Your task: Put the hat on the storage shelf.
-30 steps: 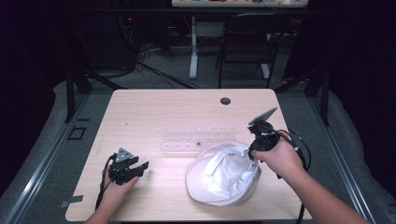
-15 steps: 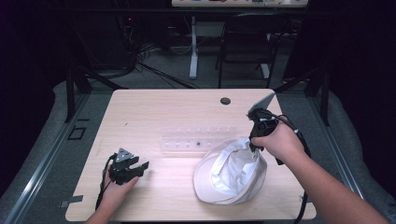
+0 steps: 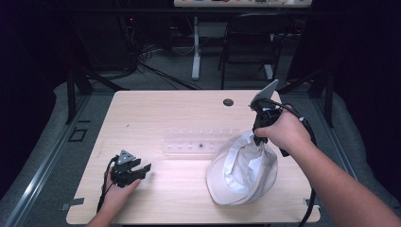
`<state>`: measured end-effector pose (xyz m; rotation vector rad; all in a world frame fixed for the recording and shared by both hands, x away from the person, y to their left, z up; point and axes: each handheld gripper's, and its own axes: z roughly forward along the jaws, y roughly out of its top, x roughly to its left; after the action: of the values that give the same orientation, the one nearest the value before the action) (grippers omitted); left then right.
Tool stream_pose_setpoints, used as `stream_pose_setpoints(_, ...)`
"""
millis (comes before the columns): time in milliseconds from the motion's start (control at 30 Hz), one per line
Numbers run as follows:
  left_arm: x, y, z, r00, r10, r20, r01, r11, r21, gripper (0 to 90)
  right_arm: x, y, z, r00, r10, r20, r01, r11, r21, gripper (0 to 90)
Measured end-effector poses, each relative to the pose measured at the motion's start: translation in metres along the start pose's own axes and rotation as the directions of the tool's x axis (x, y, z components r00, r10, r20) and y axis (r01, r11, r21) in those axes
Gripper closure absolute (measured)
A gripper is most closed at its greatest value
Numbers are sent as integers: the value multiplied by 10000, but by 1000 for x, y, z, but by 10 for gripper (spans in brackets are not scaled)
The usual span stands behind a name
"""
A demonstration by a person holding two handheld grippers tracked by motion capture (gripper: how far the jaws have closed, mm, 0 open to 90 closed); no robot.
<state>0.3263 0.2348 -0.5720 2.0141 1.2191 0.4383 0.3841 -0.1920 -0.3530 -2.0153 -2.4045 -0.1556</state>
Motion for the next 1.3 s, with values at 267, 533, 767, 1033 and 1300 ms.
stream_pose_setpoints(267,0,0,0,10000,-23,-12,23,10000,-10,482,-3,4,-20,9960,362,-823,-364,9993,-3,839)
stream_pose_setpoints(533,0,0,0,10000,3,1,-3,10000,23,482,-16,3,-27,9685,812,-2356,-842,9964,-29,839)
stream_pose_setpoints(767,0,0,0,10000,-5,-7,5,10000,28,482,-35,-4,-27,8952,1146,-4306,-1263,9920,14,840)
stream_pose_setpoints(1033,-1,0,1,10000,-1,7,1,10000,65,482,-47,-8,-25,8027,1366,-5806,-1679,9858,-2,841)
stream_pose_setpoints(1300,-2,-1,2,10000,-29,-50,29,10000,-87,482,-51,-7,-26,6856,1050,-7204,-1849,9822,-328,841)
